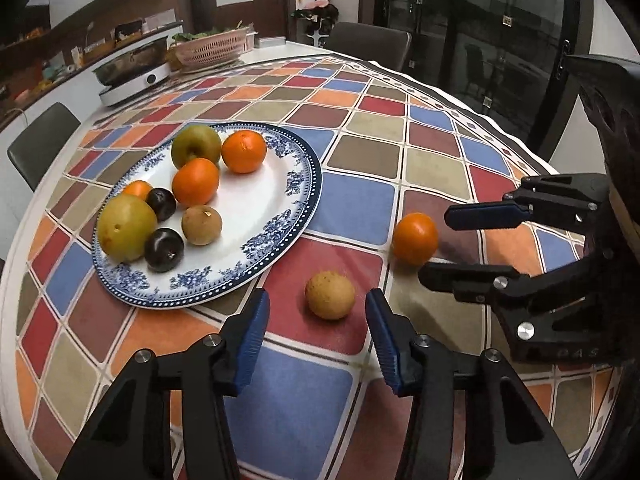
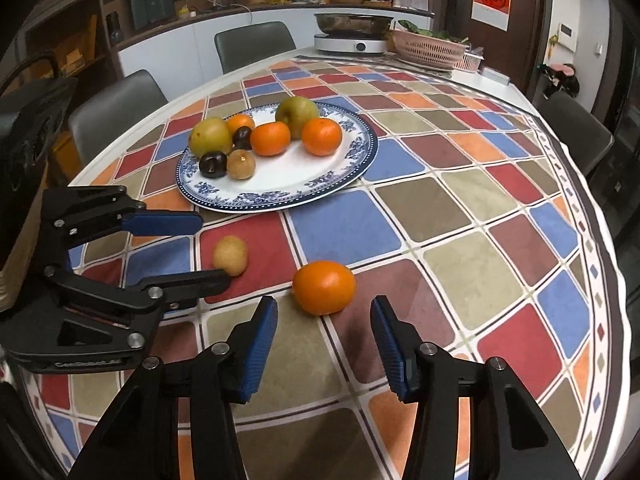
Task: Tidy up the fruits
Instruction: 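Move both tools back toward the brown kiwi and last tangerine, then grasp the brown kiwi with the left tool while the right tool grasps the tangerine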
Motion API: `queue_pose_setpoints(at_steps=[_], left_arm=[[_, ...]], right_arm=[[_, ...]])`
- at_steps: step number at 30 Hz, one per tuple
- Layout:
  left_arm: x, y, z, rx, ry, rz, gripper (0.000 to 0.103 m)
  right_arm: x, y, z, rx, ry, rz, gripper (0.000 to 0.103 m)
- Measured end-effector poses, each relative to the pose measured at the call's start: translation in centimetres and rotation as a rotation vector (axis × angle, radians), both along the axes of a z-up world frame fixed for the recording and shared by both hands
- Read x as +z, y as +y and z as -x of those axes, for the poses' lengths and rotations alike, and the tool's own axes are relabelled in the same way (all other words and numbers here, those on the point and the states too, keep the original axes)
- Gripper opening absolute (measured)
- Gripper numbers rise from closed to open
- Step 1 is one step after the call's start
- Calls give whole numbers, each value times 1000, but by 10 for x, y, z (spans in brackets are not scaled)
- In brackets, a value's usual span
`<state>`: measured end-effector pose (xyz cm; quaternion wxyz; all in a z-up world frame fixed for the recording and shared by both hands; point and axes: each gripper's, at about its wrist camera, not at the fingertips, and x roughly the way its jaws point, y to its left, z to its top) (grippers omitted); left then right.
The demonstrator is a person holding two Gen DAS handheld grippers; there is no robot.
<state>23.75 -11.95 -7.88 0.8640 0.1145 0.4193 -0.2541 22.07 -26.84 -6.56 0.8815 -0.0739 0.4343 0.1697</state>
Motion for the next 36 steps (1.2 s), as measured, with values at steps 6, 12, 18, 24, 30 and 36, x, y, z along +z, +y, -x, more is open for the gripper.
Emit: queue_pose_setpoints(at_steps=[6, 12, 18, 24, 30, 36], left_arm=[[-5, -2, -5, -4, 22, 6, 42], [-6, -5, -9, -4, 35, 15, 37], [-7, -5, -13, 8, 63, 29, 31], [-6, -6, -12, 19, 74, 35, 28], [2, 0, -7, 53, 75, 45, 28], [15, 8, 5, 80, 58, 62, 28]], right_arm=[[-3, -2, -9, -12, 17, -26, 44], [-7, -1, -14, -10, 33, -43, 44], [-11, -1, -17, -11, 48, -53, 38], [-11, -2, -17, -27, 49, -70, 37], [-4, -4, -11, -58, 27, -88, 37], [12, 0, 2, -64, -17, -102, 37]])
